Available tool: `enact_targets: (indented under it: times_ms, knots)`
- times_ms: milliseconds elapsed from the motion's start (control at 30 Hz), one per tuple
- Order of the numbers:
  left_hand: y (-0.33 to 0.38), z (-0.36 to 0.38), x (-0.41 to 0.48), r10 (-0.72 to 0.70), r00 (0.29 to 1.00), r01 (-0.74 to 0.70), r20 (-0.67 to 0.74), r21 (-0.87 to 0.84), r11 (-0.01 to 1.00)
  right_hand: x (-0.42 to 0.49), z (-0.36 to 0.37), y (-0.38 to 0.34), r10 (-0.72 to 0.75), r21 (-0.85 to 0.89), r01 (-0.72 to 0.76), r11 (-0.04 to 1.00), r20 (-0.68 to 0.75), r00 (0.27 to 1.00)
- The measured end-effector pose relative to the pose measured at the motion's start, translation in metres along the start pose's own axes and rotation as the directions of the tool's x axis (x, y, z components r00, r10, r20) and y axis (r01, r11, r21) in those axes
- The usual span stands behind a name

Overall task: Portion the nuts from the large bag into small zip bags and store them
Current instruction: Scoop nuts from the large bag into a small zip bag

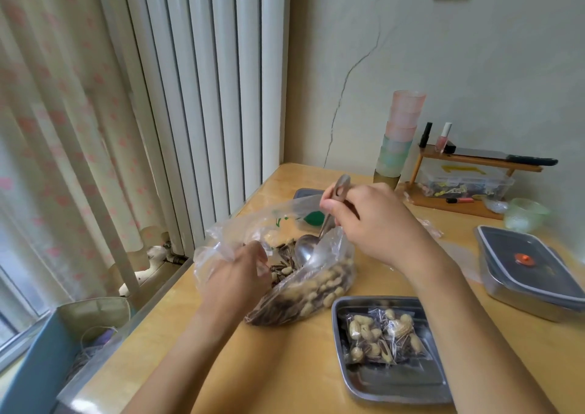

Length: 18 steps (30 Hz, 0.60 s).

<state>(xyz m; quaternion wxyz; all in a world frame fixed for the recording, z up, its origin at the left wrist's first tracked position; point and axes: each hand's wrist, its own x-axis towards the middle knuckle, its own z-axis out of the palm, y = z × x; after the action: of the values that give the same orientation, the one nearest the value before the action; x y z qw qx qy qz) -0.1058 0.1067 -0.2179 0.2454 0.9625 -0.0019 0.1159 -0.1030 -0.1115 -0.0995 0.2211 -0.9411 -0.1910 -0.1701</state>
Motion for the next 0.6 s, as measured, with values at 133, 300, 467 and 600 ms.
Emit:
enact_targets:
  times_ms: [133,300,467,600]
  knots:
    - [-0.006,-0.007,0.0,0.023,0.998,-0.031,0.058,0.149,0.988,-0.006,-0.003,-0.011,0.064,-0.089,-0.066,0.994,-0.024,0.998]
    - [-0.011,-0.012,0.0,-0.032,0.997,-0.004,0.073,0.447,0.894,-0.014,-0.002,-0.029,0.081,-0.206,-0.088,0.974,-0.044,0.996]
    - [-0.006,-0.019,0.007,-0.164,0.939,0.017,0.302,0.435,0.9,-0.017,-0.001,-0.038,0.09,-0.169,-0.101,0.98,-0.074,0.993]
    - [-0.005,-0.025,0.013,-0.188,0.913,0.015,0.362,0.431,0.902,-0.022,0.006,-0.041,0.085,-0.154,-0.092,0.984,-0.053,0.995]
